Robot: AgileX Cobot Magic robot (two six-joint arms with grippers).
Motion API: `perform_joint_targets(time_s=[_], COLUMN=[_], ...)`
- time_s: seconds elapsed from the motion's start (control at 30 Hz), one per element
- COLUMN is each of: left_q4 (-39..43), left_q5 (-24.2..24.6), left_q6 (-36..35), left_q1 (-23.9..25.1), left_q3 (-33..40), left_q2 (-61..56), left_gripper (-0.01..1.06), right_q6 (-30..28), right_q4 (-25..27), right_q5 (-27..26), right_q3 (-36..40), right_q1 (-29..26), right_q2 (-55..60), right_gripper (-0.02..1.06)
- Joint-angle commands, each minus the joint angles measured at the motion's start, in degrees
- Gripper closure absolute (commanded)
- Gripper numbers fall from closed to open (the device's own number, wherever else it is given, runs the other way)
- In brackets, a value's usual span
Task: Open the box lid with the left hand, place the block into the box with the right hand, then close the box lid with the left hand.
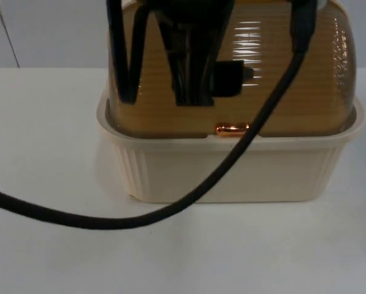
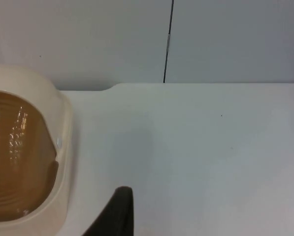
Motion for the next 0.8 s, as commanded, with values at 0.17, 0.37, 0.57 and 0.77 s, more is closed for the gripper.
perform_joint_targets(time_s=[0.17,0.37,0.57,0.77], left_q4=[-0.75,0.28,2.04,1.9], left_q5=[-4.87,-11.4,-12.12,-12.23], left_q6=[-0.24,-0.11,-0.11,-0.11], left_q1=[-0.3,-0.3,-0.3,-0.3], left_q3=[3.32,8.42,9.48,9.48], left_q2=[1.88,3.52,7.1,10.9], left_gripper=[0.04,0.04,0.04,0.09], right_q6=[-0.22,-0.22,-0.09,0.45], right_q4=[-1.82,-3.11,-3.34,-3.34], right_q5=[-0.49,-0.49,-0.58,-0.71], right_q3=[-0.41,-0.41,-0.41,-0.41], right_q1=[0.76,2.05,2.05,2.05], right_q2=[-0.01,-0.01,-0.01,-0.01], right_gripper=[0.0,0.0,0.0,0.0])
